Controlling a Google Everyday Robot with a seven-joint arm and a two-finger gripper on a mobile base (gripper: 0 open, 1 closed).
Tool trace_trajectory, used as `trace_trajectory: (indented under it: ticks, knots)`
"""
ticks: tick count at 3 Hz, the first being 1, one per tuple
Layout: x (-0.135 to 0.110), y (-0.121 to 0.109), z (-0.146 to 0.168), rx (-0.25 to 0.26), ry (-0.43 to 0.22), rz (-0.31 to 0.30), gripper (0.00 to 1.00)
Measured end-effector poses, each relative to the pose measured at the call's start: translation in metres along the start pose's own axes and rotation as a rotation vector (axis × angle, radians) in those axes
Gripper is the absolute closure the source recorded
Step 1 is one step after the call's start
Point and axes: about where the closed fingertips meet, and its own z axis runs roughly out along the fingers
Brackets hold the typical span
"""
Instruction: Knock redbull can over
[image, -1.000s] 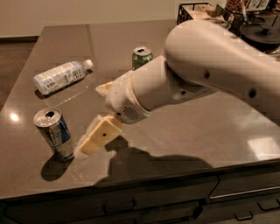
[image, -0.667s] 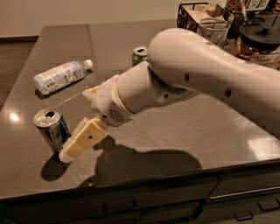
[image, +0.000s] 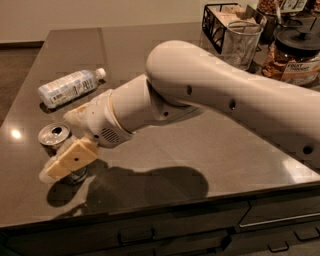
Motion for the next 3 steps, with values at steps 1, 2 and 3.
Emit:
trace_trajectory:
  ticks: [1,2,3]
  knots:
    - [-0.009,0.011,0.011,-0.042,-0.035,0.007,0.41]
    - [-0.022,0.019,0.012,-0.06,-0.045,0.006,0.64]
    - [-0.037,0.017,-0.002,-0.044,0.035,-0.015,0.88]
